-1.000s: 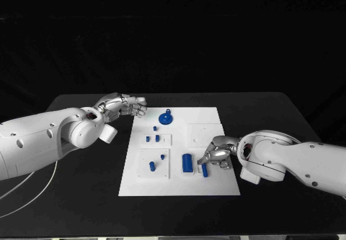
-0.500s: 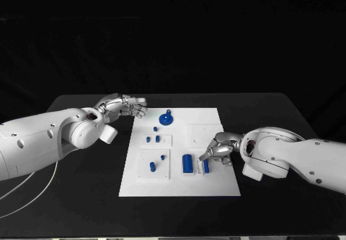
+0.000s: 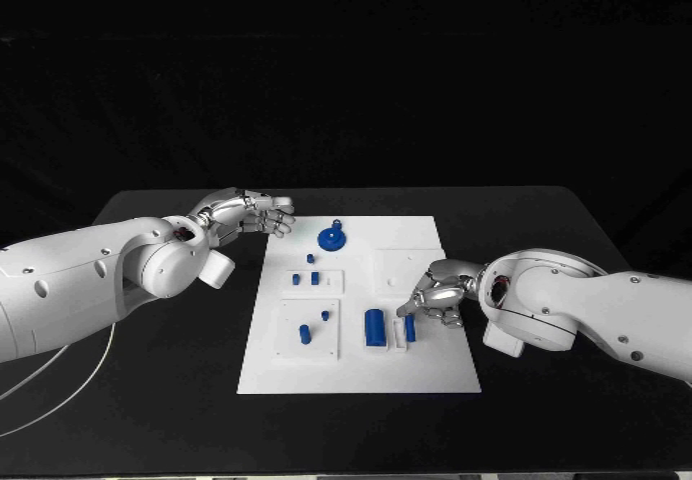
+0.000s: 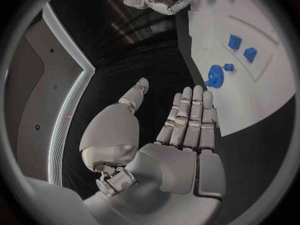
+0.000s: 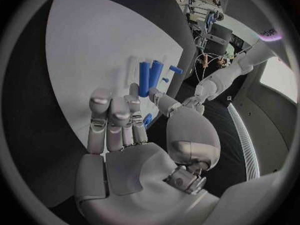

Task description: Assemble the parts on the task board

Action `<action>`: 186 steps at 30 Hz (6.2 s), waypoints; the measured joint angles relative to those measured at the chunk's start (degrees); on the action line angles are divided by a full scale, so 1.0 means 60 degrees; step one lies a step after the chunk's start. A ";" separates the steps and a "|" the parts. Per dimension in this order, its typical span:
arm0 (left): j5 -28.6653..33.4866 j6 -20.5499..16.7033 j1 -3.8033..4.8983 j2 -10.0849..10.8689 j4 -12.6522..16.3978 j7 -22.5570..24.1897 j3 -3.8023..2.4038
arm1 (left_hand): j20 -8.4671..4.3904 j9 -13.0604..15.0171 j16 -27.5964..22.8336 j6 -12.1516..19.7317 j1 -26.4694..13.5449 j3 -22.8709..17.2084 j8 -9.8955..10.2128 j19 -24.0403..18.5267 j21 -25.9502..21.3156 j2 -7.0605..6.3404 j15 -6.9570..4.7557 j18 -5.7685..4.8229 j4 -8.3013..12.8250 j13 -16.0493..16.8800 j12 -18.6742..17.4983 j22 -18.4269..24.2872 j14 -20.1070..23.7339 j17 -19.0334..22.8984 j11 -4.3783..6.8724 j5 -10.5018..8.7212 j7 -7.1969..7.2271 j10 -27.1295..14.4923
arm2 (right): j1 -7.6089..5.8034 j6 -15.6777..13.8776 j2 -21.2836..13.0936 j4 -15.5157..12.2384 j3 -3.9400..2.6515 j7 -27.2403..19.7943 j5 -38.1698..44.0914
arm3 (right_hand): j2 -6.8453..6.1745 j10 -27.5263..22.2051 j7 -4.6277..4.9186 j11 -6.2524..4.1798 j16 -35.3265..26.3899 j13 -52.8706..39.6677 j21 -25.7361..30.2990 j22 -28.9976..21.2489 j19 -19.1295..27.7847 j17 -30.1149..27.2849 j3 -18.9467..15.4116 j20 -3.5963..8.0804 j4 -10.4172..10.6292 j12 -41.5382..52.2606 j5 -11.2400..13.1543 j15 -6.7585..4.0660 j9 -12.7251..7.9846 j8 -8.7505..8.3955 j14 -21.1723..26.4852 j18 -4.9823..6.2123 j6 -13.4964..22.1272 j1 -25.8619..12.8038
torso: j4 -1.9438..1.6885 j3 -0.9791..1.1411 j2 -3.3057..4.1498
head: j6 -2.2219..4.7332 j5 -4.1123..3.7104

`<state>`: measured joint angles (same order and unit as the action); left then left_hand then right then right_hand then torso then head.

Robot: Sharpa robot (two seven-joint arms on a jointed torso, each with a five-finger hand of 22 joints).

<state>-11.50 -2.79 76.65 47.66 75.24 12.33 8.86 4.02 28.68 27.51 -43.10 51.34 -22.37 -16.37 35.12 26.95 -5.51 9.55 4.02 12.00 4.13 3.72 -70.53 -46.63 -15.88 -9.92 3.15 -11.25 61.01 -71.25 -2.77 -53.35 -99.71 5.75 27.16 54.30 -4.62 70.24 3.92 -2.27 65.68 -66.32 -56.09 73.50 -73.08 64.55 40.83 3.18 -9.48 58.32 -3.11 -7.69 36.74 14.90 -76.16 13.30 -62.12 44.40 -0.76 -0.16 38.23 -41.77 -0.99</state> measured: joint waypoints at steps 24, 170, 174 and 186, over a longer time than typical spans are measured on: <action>-0.0105 0.0075 0.0002 0.0013 0.0026 -0.0076 0.0002 | 0.0000 0.0001 0.0000 0.0000 0.0000 0.0000 0.0000 0.0000 0.0000 0.0000 0.0000 -0.0033 0.0000 0.0000 0.0000 0.0001 0.0000 -0.0008 0.0000 0.0000 0.0000 0.0000 | 0.0001 0.0244 0.0355 0.0220 0.0029 0.0335 0.0155 | -0.0060 0.0018 -0.0033 -0.0019 0.0037 -0.0004 -0.0043 0.0001 0.0001 0.0000 -0.0090 -0.0002 0.0089 0.0000 0.0000 -0.0034 0.0027 0.0001 0.0034 0.0005 -0.0021 -0.0060 | 0.0000 0.0000 0.0001 | -0.0035 0.0020; -0.0416 0.0294 0.0002 0.0072 0.0067 -0.0448 0.0009 | -0.0035 -0.0030 -0.0036 0.0000 0.0000 0.0022 -0.0038 0.0035 -0.0067 0.0000 0.0000 -0.0001 -0.0022 0.0000 0.0000 -0.0049 0.0000 -0.0057 0.0000 0.0000 0.0000 0.0000 | 0.0112 0.1343 0.0126 0.0472 0.0119 -0.0010 -0.0603 | -0.0209 -0.0204 0.0013 0.0174 -0.0093 -0.0076 0.0012 0.0028 0.0314 -0.0073 0.0106 -0.0142 -0.0138 -0.0154 0.0037 0.0091 -0.0188 -0.0354 0.0216 0.0157 0.0127 0.1166 | -0.0002 0.0000 0.0000 | -0.0022 0.0173; -0.0422 0.0301 0.0002 0.0072 0.0067 -0.0464 0.0009 | -0.0035 -0.0030 -0.0036 0.0000 0.0000 0.0023 -0.0038 0.0035 -0.0067 0.0000 0.0000 -0.0005 -0.0022 0.0000 0.0000 -0.0049 0.0000 -0.0064 0.0000 0.0000 0.0000 0.0000 | 0.0114 0.1319 0.0131 0.0480 0.0123 -0.0004 -0.0678 | -0.0208 -0.0204 0.0013 0.0174 -0.0093 -0.0076 0.0012 0.0028 0.0316 -0.0074 0.0082 -0.0145 -0.0162 -0.0154 0.0037 0.0091 -0.0189 -0.0338 0.0217 0.0157 0.0127 0.1167 | 0.0000 0.0000 0.0000 | -0.0021 0.0193; -0.0441 0.0312 0.0002 0.0078 0.0067 -0.0507 0.0010 | -0.0035 -0.0030 -0.0036 0.0000 0.0000 0.0023 -0.0038 0.0035 -0.0066 0.0000 0.0000 -0.0020 -0.0022 -0.0001 0.0000 -0.0047 0.0000 -0.0063 0.0000 0.0000 0.0000 0.0000 | 0.0123 0.1258 0.0126 0.0493 0.0131 -0.0014 -0.0775 | -0.0296 -0.0204 0.0013 0.0175 -0.0092 -0.0067 0.0012 0.0026 0.0290 -0.0075 0.0029 -0.0121 -0.0216 -0.0155 0.0037 0.0093 -0.0192 -0.0303 0.0214 0.0156 0.0128 0.1080 | 0.0000 0.0002 0.0001 | -0.0041 0.0206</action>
<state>-14.15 -0.92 76.66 48.13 75.64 9.29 8.93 3.81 28.50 27.29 -43.10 51.34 -22.24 -16.59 35.33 26.55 -5.51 9.55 3.90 11.86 4.13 3.72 -70.81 -46.63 -16.25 -9.92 3.15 -11.25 61.01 -70.51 4.78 -52.59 -96.76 6.54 27.07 49.65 -6.40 69.02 4.00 -1.23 65.12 -66.72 -56.01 73.66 -71.33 64.10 41.00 2.46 -10.77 57.39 -2.89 -7.13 35.59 13.08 -74.88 14.24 -61.36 50.88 -0.76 -0.15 38.23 -42.02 0.25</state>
